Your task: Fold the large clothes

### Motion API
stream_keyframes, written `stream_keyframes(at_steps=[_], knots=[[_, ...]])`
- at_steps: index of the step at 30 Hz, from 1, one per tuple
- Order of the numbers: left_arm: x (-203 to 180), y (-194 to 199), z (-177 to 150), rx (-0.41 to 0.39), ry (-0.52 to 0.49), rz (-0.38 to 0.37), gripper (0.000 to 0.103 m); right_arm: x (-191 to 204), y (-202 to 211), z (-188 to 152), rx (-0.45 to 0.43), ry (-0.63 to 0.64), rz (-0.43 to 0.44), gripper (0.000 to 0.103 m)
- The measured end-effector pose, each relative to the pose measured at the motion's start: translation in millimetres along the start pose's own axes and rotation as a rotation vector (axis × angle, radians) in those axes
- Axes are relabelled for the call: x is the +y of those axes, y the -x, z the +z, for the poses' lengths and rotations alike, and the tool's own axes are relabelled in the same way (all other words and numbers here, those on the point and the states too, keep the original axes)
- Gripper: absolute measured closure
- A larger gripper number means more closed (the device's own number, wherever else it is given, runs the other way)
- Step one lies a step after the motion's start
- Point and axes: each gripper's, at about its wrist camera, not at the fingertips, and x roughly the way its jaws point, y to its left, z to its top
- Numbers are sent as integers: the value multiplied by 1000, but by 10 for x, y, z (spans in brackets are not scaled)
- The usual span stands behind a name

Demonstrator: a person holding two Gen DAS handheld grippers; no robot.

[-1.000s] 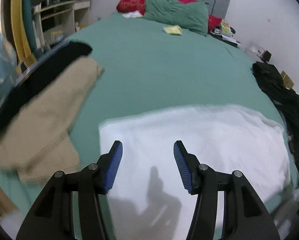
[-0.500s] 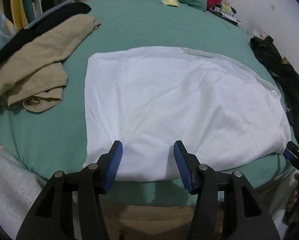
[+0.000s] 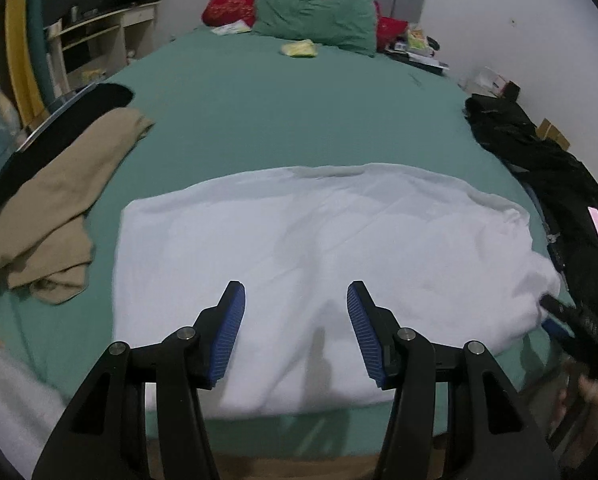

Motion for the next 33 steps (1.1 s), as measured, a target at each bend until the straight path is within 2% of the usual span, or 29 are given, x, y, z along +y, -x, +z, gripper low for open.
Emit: stream_keyframes(at_steps=[2, 3, 4, 5, 8, 9, 11, 13, 14, 15, 16, 17, 18, 19, 22, 26, 31, 33], knots=[[-78, -88, 19, 5, 4, -7, 47, -146, 9, 21, -22, -39, 34, 17], [-114, -153, 23, 12, 9, -12, 47, -153, -32, 48, -19, -43, 49, 12], [-140, -194, 20, 20, 12, -16, 47, -135, -78, 87, -18, -39, 72, 1], [-175, -224, 10, 30, 17, -21, 47, -92, -132, 129, -19, -31, 101, 0], [-236, -289, 35, 35, 29, -45, 47, 143, -329, 246, 14, -10, 185, 0], [-268, -291, 49, 25, 27, -61, 47, 223, -416, 280, 34, -14, 270, 0], [-325, -310, 70, 11, 13, -75, 47, 274, -570, 307, 67, -54, 379, 0], [-367, -360, 76, 15, 2, -89, 47, 336, -643, 307, 69, -39, 401, 2], [-393, -417, 67, 34, -2, -91, 47, 361, -673, 295, 76, -28, 410, 4], [-410, -471, 53, 54, -2, -92, 47, 369, -686, 276, 79, -20, 408, 11], [-424, -513, 38, 69, -1, -93, 47, 363, -693, 259, 79, -12, 403, 28], [-441, -567, 14, 87, -3, -95, 47, 347, -713, 243, 88, -9, 404, 40], [-466, -633, -19, 106, -12, -94, 47, 311, -754, 227, 107, -24, 410, 57], [-486, -691, -49, 127, -23, -88, 47, 262, -793, 206, 122, -51, 438, 67], [-609, -779, -126, 133, -89, -30, 46, 227, -848, 234, 146, -73, 508, 81], [-698, -793, -98, 151, -91, -4, 46, 217, -753, 281, 123, -53, 519, 85], [-1004, -746, -60, 164, -139, -78, 46, 184, -577, 393, 69, -24, 499, 86], [-1121, -734, -68, 158, -143, -102, 46, 122, -474, 459, 44, -6, 461, 86]])
